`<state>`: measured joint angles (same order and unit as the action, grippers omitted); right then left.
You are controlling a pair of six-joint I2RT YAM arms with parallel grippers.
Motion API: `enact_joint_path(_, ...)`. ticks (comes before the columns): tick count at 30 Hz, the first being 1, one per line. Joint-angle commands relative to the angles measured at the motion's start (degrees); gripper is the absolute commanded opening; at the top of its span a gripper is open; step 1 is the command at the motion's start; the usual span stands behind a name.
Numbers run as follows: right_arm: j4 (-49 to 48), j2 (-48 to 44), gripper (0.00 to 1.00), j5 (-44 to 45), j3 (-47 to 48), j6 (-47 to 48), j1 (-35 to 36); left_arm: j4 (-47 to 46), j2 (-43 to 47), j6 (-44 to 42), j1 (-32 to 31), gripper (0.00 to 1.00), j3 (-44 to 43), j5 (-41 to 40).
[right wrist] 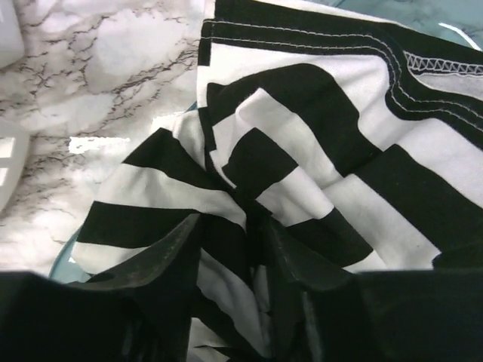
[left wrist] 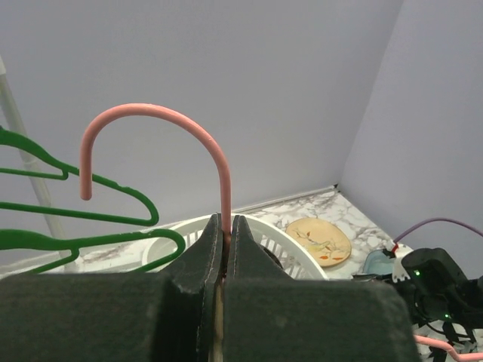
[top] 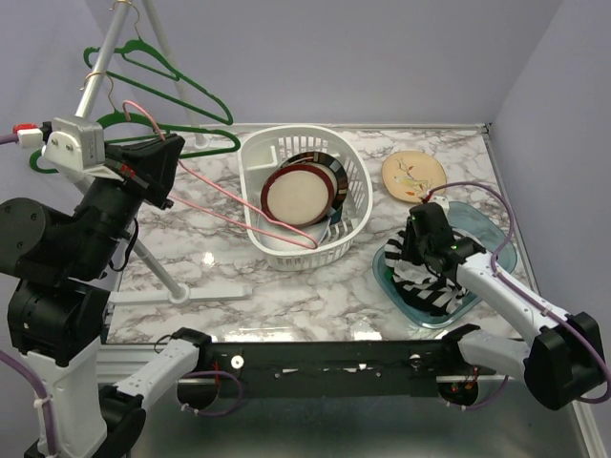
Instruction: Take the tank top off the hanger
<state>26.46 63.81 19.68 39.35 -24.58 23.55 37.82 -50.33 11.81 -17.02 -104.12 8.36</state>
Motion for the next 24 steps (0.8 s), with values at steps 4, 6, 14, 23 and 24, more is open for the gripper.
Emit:
enact_joint_path(4,4.7,-3.2,0.82,-3.0,2.6,-2.0,-0.3,-0.6,-2.0,-2.6,-0.2,0.0,0.8,-4.8)
enact_joint_path(6,6.7,-7.7,0.88,-3.9,6.9,0.1,-0.3,-0.4,-2.3,-3.0,-0.2,0.0,1.5,-6.0)
enact_joint_path(14,11.2,-14.9,0.9,-28.1,28.4,13.4,-0.3,0.5,-2.3,-5.7,-0.2,0.0,5.4,-12.0)
enact_joint_path(23,-8.5,-11.0,0.84,-58.6,37.0,6.2,1.8,0.4,-2.2,-6.0,-0.2,0.0,7.6,-11.7)
enact_joint_path(24,-7.9,-9.7,0.84,-57.0,38.0,8.4,6.1,0.4,-2.1,-5.9,-0.2,0.0,7.7,-11.6)
